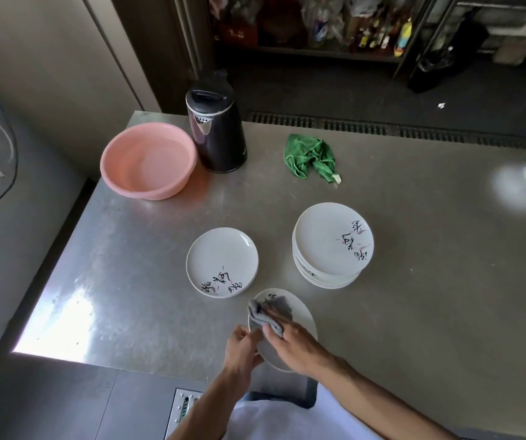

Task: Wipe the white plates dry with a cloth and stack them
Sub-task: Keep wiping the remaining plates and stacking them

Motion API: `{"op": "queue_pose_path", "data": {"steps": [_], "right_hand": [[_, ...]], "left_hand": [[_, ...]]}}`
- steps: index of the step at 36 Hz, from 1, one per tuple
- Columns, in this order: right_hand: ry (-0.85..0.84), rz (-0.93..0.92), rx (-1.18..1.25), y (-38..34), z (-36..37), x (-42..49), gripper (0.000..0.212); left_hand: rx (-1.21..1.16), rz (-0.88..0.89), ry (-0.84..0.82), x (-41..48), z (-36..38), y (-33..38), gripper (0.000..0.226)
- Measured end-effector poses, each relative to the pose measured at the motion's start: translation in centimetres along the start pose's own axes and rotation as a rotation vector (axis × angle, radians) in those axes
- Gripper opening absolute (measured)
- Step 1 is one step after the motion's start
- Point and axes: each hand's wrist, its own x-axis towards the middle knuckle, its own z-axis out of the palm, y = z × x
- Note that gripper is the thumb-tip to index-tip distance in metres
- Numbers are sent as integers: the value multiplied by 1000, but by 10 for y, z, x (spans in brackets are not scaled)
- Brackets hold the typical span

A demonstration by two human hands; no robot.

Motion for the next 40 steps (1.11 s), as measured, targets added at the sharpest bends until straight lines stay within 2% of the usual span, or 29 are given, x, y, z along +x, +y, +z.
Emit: {"op": "queue_pose_path", "data": {"steps": [3, 5, 7, 8, 10, 12, 14, 17, 19, 21, 23, 25, 27, 29, 30, 32, 34, 36, 40], "right_hand": [[-23, -28, -216, 10, 0, 6, 51], [42, -1, -459, 20, -1, 9, 53], [124, 83, -583, 21, -4, 12, 54], [138, 110, -582, 19, -4, 12, 55], [112, 27, -481, 18, 0, 13, 54], [10, -65, -342, 19, 3, 7, 53], [-48, -57, -278, 21, 0, 3, 52], [83, 71, -443, 22, -9, 6, 46], [170, 36, -457, 19, -10, 4, 44], [107, -81, -238, 14, -6, -1, 44], [2, -111, -85, 12, -1, -8, 47], [-6, -101, -141, 16, -1, -8, 47], [77, -63, -364, 26, -1, -2, 43], [143, 109, -553, 28, -3, 2, 48], [168, 167, -572, 27, -3, 2, 53], [197, 154, -504, 29, 0, 2, 55], [172, 135, -294, 24, 3, -3, 51], [98, 148, -46, 17, 4, -9, 52], [-47, 242, 175, 1, 5, -15, 54]], "left_hand": [[-5, -3, -51, -2, 0, -5, 23], [-4, -18, -72, -3, 2, -8, 27], [11, -25, -81, -4, 4, -9, 30], [25, -19, -88, -5, 5, -9, 31], [44, -6, -106, -5, 7, -9, 27], [53, 2, -119, -7, 6, -9, 23], [62, 2, -107, -7, 4, -10, 24], [83, -17, -75, -6, 3, -12, 29], [89, -14, -95, -7, 5, -14, 29], [90, 6, -135, -10, 7, -14, 26], [77, 11, -167, -13, 6, -16, 25], [49, -13, -146, -11, 4, -19, 28], [-15, -51, -114, -8, 2, -22, 33], [-78, -73, -101, -10, 1, -19, 41], [-105, -71, -99, -11, 0, -17, 50], [-87, -52, -76, -13, 0, -13, 55], [-35, -25, -32, -13, 1, -13, 40], [-33, 1, -9, -13, 2, -15, 24], [-17, 27, -28, -15, 3, -14, 21]]}}
